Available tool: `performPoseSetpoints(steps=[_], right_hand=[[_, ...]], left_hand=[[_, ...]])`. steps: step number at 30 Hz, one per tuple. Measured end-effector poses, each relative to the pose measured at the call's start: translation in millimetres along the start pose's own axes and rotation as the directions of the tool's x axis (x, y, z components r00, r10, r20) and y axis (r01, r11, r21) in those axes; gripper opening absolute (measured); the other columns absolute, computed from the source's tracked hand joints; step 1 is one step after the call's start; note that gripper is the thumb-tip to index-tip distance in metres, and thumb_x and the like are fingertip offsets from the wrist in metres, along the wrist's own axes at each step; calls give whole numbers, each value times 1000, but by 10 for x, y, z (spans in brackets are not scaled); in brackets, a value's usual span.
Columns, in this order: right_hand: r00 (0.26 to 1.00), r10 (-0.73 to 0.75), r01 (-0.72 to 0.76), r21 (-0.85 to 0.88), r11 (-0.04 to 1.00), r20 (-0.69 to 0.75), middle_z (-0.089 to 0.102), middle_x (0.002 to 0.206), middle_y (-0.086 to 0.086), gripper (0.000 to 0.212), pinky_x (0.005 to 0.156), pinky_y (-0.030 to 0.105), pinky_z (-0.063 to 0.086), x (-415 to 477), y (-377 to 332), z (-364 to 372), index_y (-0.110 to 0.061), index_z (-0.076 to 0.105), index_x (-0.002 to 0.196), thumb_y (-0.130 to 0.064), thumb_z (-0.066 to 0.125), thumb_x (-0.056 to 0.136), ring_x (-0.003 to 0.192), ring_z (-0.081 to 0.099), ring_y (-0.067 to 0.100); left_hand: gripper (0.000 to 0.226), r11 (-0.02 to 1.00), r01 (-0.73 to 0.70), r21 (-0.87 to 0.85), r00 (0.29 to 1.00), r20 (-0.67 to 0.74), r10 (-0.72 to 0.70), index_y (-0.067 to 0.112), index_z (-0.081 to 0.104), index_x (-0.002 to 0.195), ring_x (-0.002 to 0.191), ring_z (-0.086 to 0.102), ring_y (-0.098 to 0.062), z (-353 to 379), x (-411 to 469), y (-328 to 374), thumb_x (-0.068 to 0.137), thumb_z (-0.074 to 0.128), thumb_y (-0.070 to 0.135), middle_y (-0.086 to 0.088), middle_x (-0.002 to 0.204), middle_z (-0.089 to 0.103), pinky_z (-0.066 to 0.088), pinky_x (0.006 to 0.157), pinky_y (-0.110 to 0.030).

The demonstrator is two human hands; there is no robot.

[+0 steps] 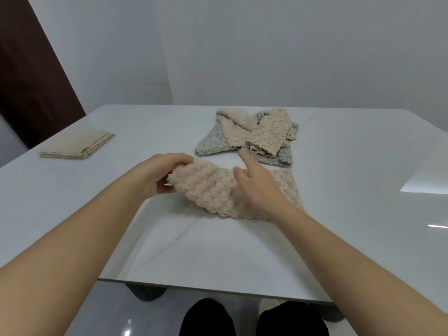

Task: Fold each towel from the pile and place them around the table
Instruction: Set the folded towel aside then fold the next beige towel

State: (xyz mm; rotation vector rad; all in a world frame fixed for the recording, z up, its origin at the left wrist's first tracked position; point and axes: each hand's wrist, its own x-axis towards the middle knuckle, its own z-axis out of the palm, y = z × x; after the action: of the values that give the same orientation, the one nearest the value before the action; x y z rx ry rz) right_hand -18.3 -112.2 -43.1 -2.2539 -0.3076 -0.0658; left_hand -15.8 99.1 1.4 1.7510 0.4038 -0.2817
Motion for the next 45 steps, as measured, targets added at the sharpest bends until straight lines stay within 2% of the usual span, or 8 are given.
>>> performPoseSetpoints(steps=[3,7,10,17,27,32,38,45], right_hand=[[986,164,-143,405,903,-19,49,144,-2,44,111,32,35,18,-8,-183,-14,44,145,-26,40,102,129,48,14],[880,355,-424,858,290,315,65,122,14,47,81,42,57,61,104,-382,-2,53,129,-38,38,103,102,67,29],[845,312,-484,870,97,435,68,117,21,55,86,44,54,-2,259,-540,0,60,124,-44,33,103,107,66,34],[804,514,-499,810,308,300,68,109,22,26,62,37,60,4,458,-663,4,57,120,-3,51,96,86,70,29],[794,545,-577,617,536,269,68,108,22,23,75,39,57,94,565,-708,5,58,116,-3,52,95,92,69,31],[846,506,-506,553,662,168,68,112,21,28,90,45,55,121,648,-732,1,61,117,0,56,90,98,68,31],[946,241,-259,-61,964,-216,58,128,4,52,93,31,42,26,566,-939,-13,41,145,-16,51,94,113,56,21],[984,118,-53,-426,903,130,41,137,12,31,110,49,29,145,323,-517,-6,42,122,-24,30,100,134,33,34]], left_hand=[[14,995,-102,-1,992,73,102,17,65,94,81,63,-17,312,-98,176,89,64,30,-3,91,66,53,75,-32],[28,985,-169,-42,957,233,174,13,62,89,75,62,-16,768,-204,294,94,54,40,-3,85,64,53,63,-29],[26,943,-326,-70,924,185,334,5,68,92,87,65,-18,946,-151,202,98,50,23,-11,106,70,53,65,-28],[43,548,-668,503,725,273,633,21,45,144,137,28,5,1059,133,-295,101,46,26,9,154,33,18,111,-14],[58,160,-579,799,758,456,467,21,3,156,147,-14,-3,1206,139,-345,104,20,39,10,163,-6,-9,120,-42],[60,143,-561,815,773,454,443,20,3,156,148,-12,-5,1221,137,-379,103,20,42,8,163,-3,-10,120,-44],[56,350,-580,735,760,335,557,21,22,153,149,12,-14,1124,301,-187,102,33,40,4,161,18,7,121,-48],[45,621,-501,603,839,162,520,23,51,137,115,55,-14,1037,441,-52,93,55,28,5,119,61,39,90,-23]])
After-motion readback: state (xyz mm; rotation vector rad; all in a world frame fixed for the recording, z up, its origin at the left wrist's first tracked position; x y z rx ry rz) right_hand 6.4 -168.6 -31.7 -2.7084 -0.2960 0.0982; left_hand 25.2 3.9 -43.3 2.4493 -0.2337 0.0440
